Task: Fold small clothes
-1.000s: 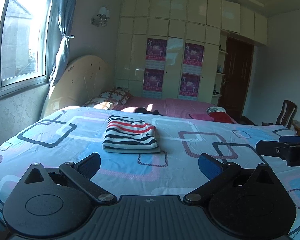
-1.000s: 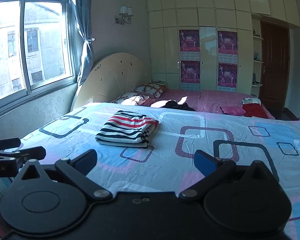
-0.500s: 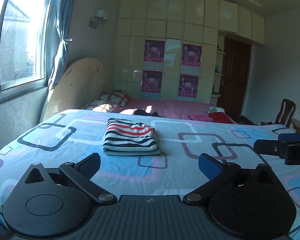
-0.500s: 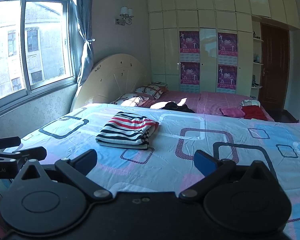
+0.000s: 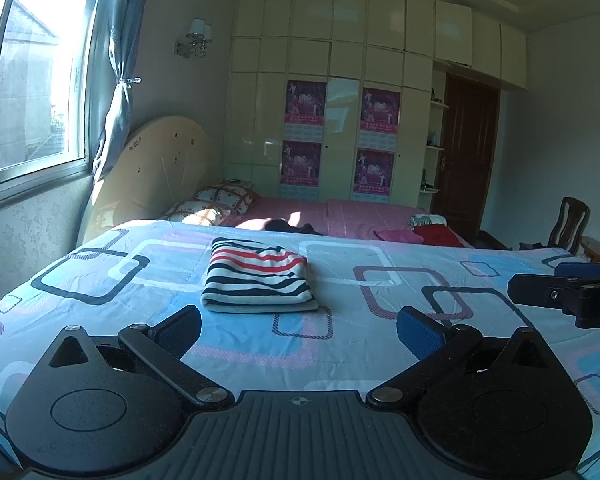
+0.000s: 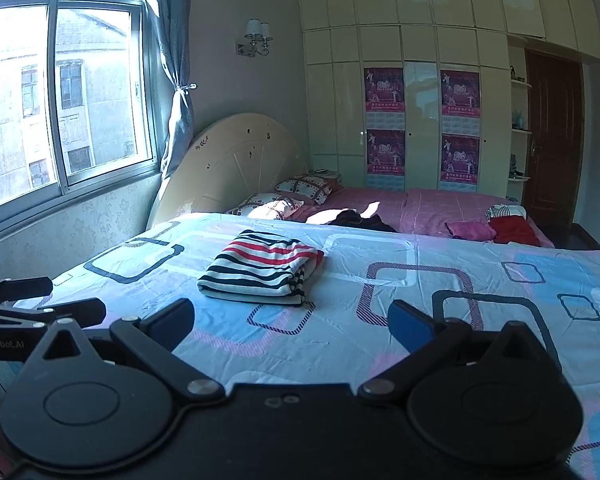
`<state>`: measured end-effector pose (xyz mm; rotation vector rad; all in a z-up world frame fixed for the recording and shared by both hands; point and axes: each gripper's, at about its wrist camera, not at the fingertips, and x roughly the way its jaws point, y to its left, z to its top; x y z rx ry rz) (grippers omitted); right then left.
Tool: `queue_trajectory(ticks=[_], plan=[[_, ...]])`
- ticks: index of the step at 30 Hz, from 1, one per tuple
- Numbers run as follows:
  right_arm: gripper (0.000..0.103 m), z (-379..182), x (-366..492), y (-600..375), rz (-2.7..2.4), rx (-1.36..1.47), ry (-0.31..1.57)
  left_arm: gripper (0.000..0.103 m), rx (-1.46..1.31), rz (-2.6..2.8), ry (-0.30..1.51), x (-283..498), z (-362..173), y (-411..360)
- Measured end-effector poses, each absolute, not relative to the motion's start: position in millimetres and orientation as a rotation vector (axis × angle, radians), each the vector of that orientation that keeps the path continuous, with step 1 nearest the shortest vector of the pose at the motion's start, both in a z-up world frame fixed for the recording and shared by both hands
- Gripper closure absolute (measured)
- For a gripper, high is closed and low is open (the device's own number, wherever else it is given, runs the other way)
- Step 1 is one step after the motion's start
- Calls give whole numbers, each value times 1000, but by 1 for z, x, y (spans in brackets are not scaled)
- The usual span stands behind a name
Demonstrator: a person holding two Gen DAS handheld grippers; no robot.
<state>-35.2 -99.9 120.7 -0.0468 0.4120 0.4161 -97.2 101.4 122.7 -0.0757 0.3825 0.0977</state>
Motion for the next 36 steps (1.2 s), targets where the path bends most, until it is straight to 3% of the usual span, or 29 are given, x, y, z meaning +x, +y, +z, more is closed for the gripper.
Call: queue_trajectory(ticks=[36], plan=[[0, 121, -29, -104, 410, -61, 408, 0, -55, 111, 371, -94, 125, 97]])
